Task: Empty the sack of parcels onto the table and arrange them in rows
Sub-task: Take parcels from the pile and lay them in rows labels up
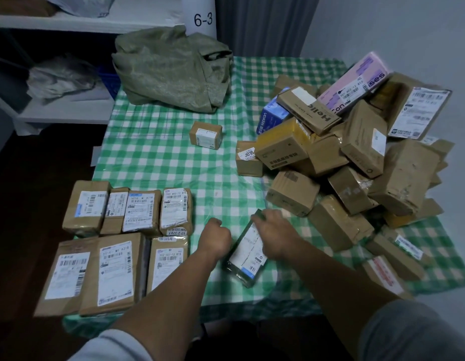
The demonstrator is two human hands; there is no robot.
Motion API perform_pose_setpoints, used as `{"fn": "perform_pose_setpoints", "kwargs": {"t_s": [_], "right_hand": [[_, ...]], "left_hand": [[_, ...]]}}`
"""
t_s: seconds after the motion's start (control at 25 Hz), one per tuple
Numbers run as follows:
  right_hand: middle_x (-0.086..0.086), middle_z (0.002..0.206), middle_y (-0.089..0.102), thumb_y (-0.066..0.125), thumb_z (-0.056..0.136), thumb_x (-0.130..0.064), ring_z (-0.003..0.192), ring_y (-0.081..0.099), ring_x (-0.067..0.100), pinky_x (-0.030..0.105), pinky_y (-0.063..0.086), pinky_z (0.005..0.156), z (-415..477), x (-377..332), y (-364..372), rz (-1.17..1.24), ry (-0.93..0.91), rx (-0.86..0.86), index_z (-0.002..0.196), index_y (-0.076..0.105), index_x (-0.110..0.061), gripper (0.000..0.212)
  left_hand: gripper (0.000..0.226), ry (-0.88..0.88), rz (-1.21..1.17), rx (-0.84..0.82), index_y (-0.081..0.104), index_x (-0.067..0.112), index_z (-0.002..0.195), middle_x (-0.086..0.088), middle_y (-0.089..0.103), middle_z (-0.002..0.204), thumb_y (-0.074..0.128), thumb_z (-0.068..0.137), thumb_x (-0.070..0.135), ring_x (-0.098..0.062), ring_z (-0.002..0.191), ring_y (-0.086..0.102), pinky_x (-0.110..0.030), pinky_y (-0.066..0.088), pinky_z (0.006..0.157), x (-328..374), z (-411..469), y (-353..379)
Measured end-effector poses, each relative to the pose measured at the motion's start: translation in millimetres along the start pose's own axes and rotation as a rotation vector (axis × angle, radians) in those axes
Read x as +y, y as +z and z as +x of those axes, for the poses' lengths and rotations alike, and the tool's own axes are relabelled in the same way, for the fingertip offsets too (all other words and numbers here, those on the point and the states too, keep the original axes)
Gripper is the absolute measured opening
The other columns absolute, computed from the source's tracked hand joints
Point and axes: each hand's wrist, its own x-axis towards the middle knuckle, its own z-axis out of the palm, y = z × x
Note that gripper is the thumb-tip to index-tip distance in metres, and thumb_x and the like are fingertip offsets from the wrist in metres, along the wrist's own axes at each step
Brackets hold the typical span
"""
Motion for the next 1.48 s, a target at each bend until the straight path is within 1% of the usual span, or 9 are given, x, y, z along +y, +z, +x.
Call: {"fn": "perform_pose_setpoints", "kwargs": {"t_s": [0.16, 0.4, 0.56, 0.68, 0.84, 0.96, 1.04, 1.24, 1.48], "right_hand": [[0.027, 0.166, -0.005, 0.070, 0.088, -0.011, 0.154, -0.002, 0.041, 0.058, 0.010, 0.123, 8, -22, 31, -0.445, -0.256, -0.052, 0.160, 0.006, -0.008, 0.096], [0.025, 0.165, 0.011, 0.070, 0.090, -0.015, 0.154, 0.005, 0.041, 0.063, 0.010, 0.121, 16, -25, 44, -0.532, -0.273, -0.099, 0.158, 0.013, -0.003, 0.089], [0.023, 0.161, 0.021, 0.068, 0.091, -0.020, 0.153, 0.010, 0.039, 0.063, 0.009, 0.121, 17, -27, 37, -0.508, -0.250, -0.101, 0.156, 0.017, -0.004, 0.083], [0.019, 0.149, 0.032, 0.078, 0.080, -0.038, 0.142, 0.027, 0.037, 0.062, 0.019, 0.117, 13, -29, 20, -0.501, -0.154, -0.079, 0.152, 0.020, -0.005, 0.098], [0.014, 0.132, 0.049, 0.070, 0.070, -0.069, 0.120, 0.048, 0.032, 0.042, 0.045, 0.094, 14, -43, -7, -0.003, 0.167, -0.110, 0.140, 0.033, -0.009, 0.100], [0.011, 0.128, 0.062, 0.070, 0.066, -0.067, 0.111, 0.061, 0.031, 0.033, 0.051, 0.089, 14, -72, 4, 0.614, 0.407, -0.235, 0.130, 0.051, -0.012, 0.087], [0.011, 0.131, 0.062, 0.070, 0.066, -0.067, 0.113, 0.062, 0.030, 0.034, 0.051, 0.095, 10, -96, 20, 0.761, 0.491, -0.226, 0.131, 0.054, -0.011, 0.087], [0.017, 0.140, 0.049, 0.066, 0.072, -0.071, 0.128, 0.050, 0.033, 0.039, 0.043, 0.105, 3, -139, 38, 0.668, 0.660, -0.127, 0.146, 0.030, -0.002, 0.107], [0.025, 0.151, 0.035, 0.060, 0.082, -0.070, 0.136, 0.042, 0.037, 0.043, 0.037, 0.109, 3, -168, 43, 0.511, 0.629, -0.082, 0.155, 0.005, 0.005, 0.118]], "left_hand": [[0.052, -0.027, 0.023, 0.017, 0.045, 0.006, 0.142, -0.019, 0.058, 0.132, 0.051, 0.090, 0.002, -0.035, 0.114, 0.060, -0.036, 0.050, 0.093, -17, 5, -15], [0.021, -0.063, 0.035, 0.049, 0.055, 0.003, 0.111, -0.016, 0.054, 0.111, 0.052, 0.092, -0.005, -0.028, 0.099, 0.053, -0.033, 0.045, 0.081, -30, 9, -28], [0.033, -0.063, 0.027, 0.031, 0.053, 0.001, 0.124, -0.017, 0.055, 0.118, 0.052, 0.092, -0.006, -0.031, 0.105, 0.055, -0.029, 0.040, 0.079, -31, 9, -27], [0.017, -0.045, 0.006, 0.044, 0.053, 0.011, 0.096, -0.019, 0.056, 0.111, 0.050, 0.090, -0.005, -0.032, 0.096, 0.056, -0.031, 0.040, 0.074, -30, 12, -32], [0.036, -0.030, 0.003, 0.105, 0.055, 0.004, 0.126, -0.021, 0.063, 0.120, 0.050, 0.090, 0.003, -0.039, 0.108, 0.062, -0.040, 0.053, 0.087, -27, 17, -45], [0.021, -0.002, 0.012, 0.228, 0.060, 0.004, 0.111, -0.016, 0.066, 0.110, 0.051, 0.092, 0.007, -0.034, 0.098, 0.061, -0.037, 0.050, 0.082, -30, 16, -62], [0.013, 0.002, -0.002, 0.256, 0.059, 0.005, 0.104, -0.013, 0.065, 0.100, 0.052, 0.093, 0.008, -0.034, 0.094, 0.059, -0.036, 0.049, 0.082, -33, 12, -76], [0.023, 0.016, 0.034, 0.281, 0.060, 0.001, 0.107, -0.015, 0.062, 0.096, 0.043, 0.092, 0.000, -0.030, 0.081, 0.057, -0.032, 0.046, 0.072, -55, 7, -104], [0.031, 0.025, -0.023, 0.228, 0.061, 0.001, 0.115, -0.015, 0.065, 0.098, 0.041, 0.091, 0.001, -0.025, 0.073, 0.055, -0.026, 0.037, 0.057, -73, 12, -118]]}}
